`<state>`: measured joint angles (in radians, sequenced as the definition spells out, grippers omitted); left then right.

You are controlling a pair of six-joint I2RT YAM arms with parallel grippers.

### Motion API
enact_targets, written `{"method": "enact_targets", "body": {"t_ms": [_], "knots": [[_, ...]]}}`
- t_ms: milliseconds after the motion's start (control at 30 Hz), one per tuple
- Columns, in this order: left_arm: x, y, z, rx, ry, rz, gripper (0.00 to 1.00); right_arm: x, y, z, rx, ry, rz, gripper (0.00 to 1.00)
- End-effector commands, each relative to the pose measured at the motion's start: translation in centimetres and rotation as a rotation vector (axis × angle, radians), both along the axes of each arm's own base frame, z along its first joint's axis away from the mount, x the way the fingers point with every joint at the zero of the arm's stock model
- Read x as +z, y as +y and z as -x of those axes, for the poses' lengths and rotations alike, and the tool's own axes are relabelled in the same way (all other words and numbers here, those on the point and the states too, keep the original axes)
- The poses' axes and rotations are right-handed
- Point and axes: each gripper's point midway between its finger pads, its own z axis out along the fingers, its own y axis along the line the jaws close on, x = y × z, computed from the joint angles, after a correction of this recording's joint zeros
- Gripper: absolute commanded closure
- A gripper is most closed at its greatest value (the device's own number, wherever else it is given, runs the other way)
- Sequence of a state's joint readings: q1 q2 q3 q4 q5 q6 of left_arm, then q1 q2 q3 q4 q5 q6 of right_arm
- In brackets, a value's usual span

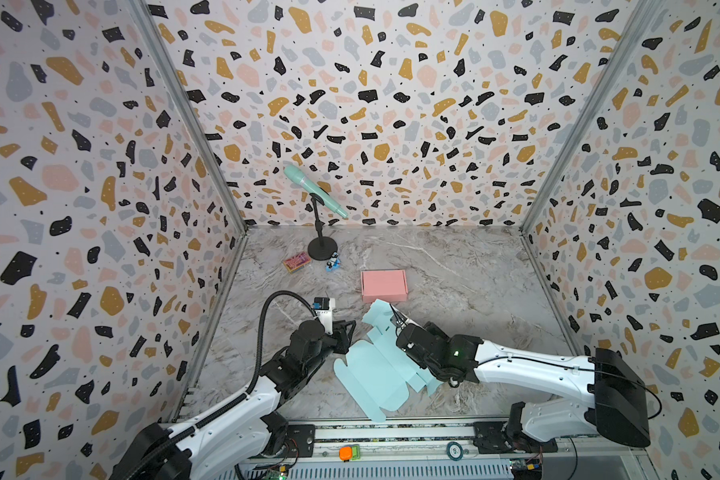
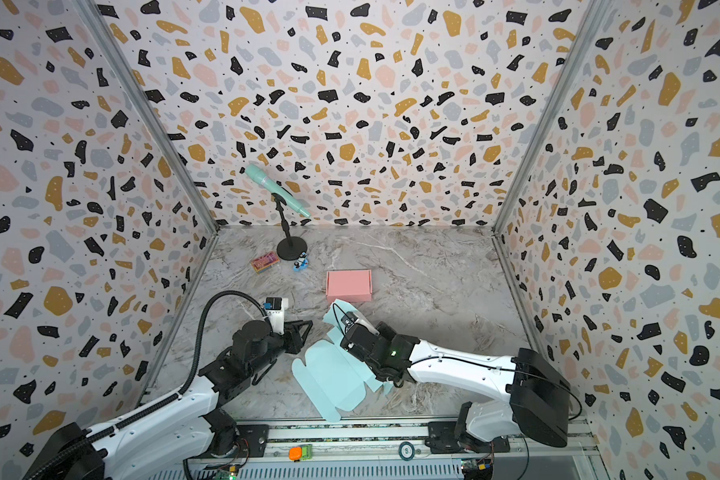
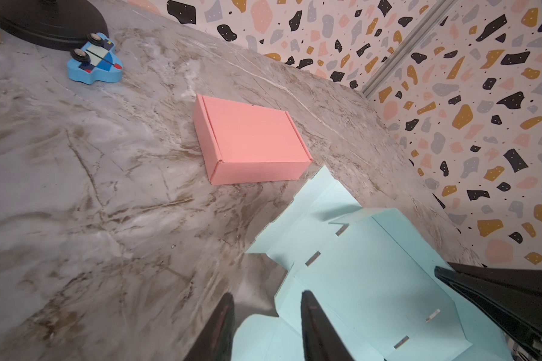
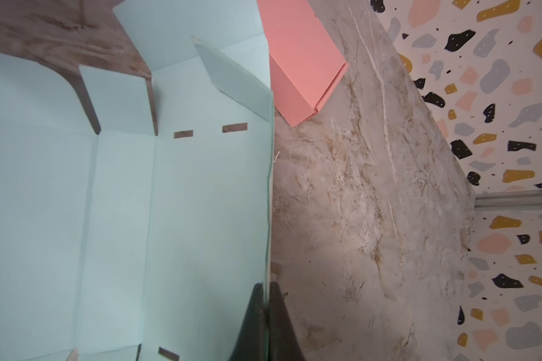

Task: Fold the paper box

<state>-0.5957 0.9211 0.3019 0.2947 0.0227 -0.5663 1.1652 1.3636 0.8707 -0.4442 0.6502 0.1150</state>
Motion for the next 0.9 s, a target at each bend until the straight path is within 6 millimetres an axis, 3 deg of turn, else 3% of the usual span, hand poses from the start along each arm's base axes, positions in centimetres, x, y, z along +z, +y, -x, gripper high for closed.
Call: {"method": "enact_targets", "body": {"t_ms": [0,433,633,867], "knots": [[1.7,-0.4,-1.0,-0.011,-0.046,0.061,0.62,1.9,0.5,-0.3,0.017,-0.106,0.054,1.0],[-1.3,0.8,-4.1,0.041,0.002,0.0,0.62,3.0,2.4,0.5,0.145,-0.214,0.104,1.0],[-1.4,-0.6,-5.6,-0.011,-0.003,0.014,0.62,2.8,2.8,0.4,0.167,-0.246,0.169,1.0],[-1.6,-2.9,-5.1,-0.147,-0.016,0.043,0.6,1.9,2.9,0.0,0.183,-0.264,0.216,1.0]]}}
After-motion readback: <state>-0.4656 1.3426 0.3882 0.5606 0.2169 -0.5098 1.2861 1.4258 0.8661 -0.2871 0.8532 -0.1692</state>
